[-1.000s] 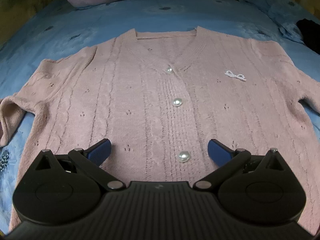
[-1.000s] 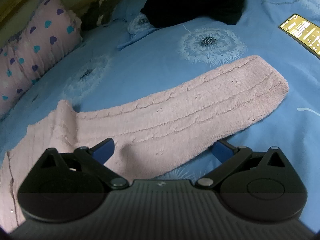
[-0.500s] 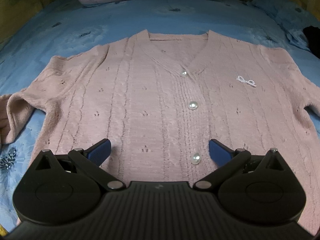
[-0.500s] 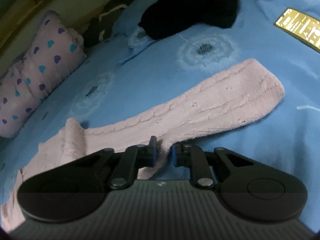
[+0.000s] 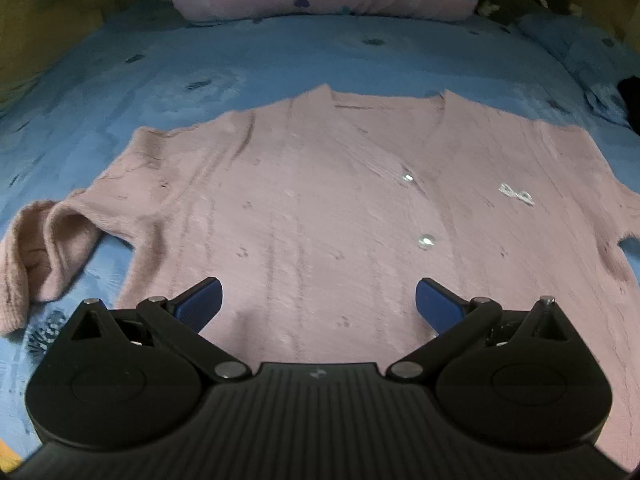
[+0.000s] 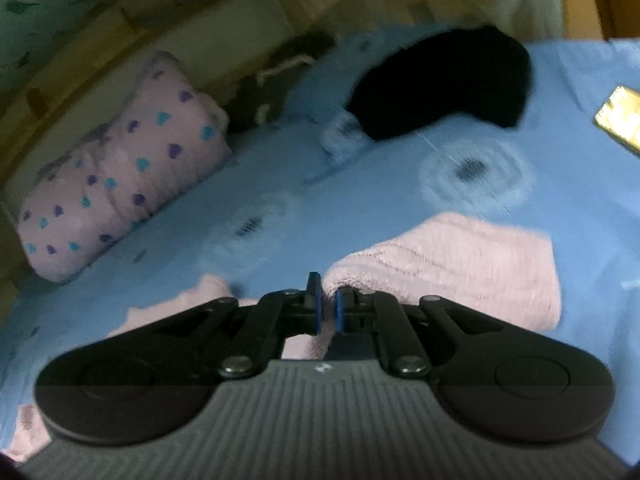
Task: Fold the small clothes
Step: 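Close the right gripper on the sleeve cuff and lift it, then carry the cuff across the cardigan body and open the right gripper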
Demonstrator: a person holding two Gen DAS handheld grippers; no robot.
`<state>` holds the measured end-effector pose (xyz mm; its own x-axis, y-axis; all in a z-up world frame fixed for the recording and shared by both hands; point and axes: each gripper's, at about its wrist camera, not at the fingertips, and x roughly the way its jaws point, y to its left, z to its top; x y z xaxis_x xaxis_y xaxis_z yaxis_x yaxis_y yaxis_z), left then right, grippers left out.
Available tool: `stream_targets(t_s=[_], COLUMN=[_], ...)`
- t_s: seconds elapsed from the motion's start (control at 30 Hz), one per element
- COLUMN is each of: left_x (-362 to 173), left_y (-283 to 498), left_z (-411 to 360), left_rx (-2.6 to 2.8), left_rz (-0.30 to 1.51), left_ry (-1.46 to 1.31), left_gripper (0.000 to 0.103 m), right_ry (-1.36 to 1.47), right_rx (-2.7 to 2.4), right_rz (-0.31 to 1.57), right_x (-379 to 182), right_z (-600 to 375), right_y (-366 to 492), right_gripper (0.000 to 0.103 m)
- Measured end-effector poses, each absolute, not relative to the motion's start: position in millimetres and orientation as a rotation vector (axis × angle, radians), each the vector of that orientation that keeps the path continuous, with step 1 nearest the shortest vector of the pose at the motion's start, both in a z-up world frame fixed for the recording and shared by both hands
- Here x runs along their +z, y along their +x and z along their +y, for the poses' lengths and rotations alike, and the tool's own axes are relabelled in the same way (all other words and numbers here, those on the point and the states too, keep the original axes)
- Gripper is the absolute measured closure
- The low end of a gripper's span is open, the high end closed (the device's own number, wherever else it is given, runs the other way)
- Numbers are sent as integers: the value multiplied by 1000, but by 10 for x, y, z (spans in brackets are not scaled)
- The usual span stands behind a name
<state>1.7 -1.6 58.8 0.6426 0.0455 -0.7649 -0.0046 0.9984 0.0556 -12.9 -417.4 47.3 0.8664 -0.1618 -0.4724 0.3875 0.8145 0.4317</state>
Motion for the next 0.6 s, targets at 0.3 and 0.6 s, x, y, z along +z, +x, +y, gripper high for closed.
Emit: stream_targets(t_s=[0.3, 0.6], left_x=[674, 666], left_y=[25, 21], left_z=[301, 589], left_rx=[66, 107], left_rz=[857, 851], left_ry=[11, -15], left_gripper=[0, 0], right_ry=[408, 269], right_rx=[-211, -27], right_rz=[301, 267], right_x=[1105, 1441], right_z=[-3754, -2973], right_y=[-3, 310], right_gripper=[94, 94])
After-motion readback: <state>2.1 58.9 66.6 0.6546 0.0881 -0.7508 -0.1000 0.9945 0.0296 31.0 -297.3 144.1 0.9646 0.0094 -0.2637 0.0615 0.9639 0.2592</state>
